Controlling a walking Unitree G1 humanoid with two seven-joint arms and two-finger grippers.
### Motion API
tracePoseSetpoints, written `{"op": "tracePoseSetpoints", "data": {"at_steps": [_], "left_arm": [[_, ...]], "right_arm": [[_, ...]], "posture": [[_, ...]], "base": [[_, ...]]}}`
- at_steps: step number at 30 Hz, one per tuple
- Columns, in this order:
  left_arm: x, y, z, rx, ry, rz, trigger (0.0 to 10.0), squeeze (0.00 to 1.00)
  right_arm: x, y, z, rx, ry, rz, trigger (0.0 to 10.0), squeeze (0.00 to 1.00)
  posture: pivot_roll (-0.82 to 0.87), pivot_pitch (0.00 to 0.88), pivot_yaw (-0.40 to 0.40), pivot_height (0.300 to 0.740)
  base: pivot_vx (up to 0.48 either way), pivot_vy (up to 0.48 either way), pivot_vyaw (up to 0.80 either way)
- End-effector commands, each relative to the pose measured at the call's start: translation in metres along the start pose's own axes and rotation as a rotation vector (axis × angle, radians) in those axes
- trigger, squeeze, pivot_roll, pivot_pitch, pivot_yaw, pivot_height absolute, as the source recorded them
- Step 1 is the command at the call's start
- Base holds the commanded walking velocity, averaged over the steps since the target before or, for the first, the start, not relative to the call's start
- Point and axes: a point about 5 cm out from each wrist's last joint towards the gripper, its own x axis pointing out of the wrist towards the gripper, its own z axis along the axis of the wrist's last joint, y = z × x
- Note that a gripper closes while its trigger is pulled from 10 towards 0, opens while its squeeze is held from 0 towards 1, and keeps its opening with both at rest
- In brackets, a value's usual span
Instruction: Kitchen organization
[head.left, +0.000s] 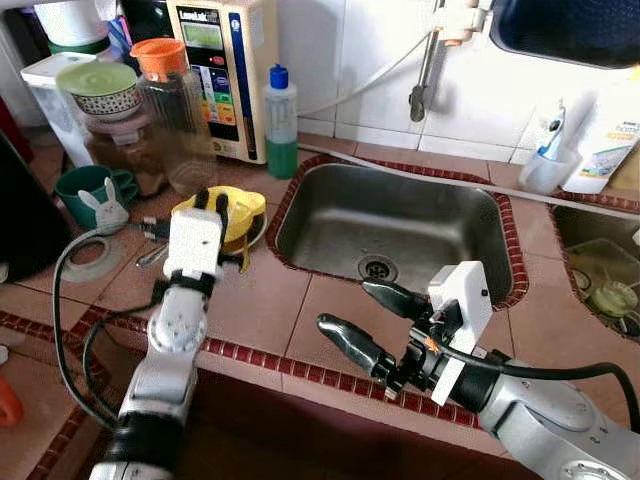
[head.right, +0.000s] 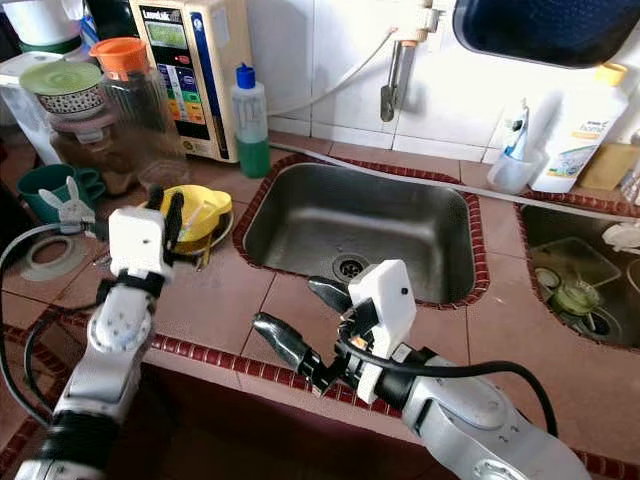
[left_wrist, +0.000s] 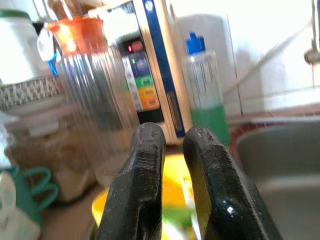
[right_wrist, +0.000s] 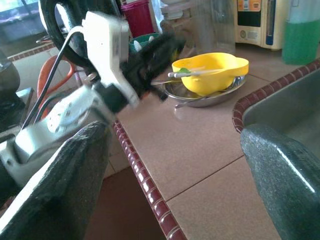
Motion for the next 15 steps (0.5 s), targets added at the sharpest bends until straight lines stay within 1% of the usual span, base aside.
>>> {"op": "tracePoseSetpoints", "data": {"at_steps": [1,4,9,11,12,15], "left_arm": [[-0.005,-0.001,-0.001,0.027,-0.011,-0.02,10.0,1.0],[-0.006,-0.001,-0.006,0.029,0.004,-0.014,10.0,1.0],[-0.003,-0.001,-0.01,0.017,0.02,0.004,10.0,1.0],[-0.002,-0.002,-0.01,-0.009,0.023,0.018,10.0,1.0],[-0.001,-0.005,-0.011,-0.026,0.029,0.022,10.0,1.0],[0.0,-0.007,-0.012,-0.041,0.032,0.03,10.0,1.0]], "right_arm": [[0.0,0.001,0.002,-0.015,-0.006,0.009,10.0,0.0],[0.001,0.001,0.002,-0.016,-0.005,0.013,10.0,0.0],[0.001,0.001,0.001,-0.019,0.0,0.017,10.0,0.0],[0.0,0.002,0.001,-0.022,0.003,0.018,10.0,0.0],[0.0,0.002,0.001,-0.023,0.004,0.018,10.0,0.0],[0.0,0.002,0.001,-0.025,0.006,0.019,10.0,0.0]], "posture": [[0.04,0.0,-0.009,0.74],[0.04,0.0,-0.013,0.74],[0.03,0.0,-0.017,0.74],[0.03,0.0,-0.018,0.74],[0.03,0.0,-0.018,0.74],[0.02,0.0,-0.019,0.74]], "base": [[0.0,0.0,0.0],[0.0,0.0,0.0],[0.0,0.0,0.0],[0.0,0.0,0.0],[0.0,0.0,0.0],[0.0,0.0,0.0]]}}
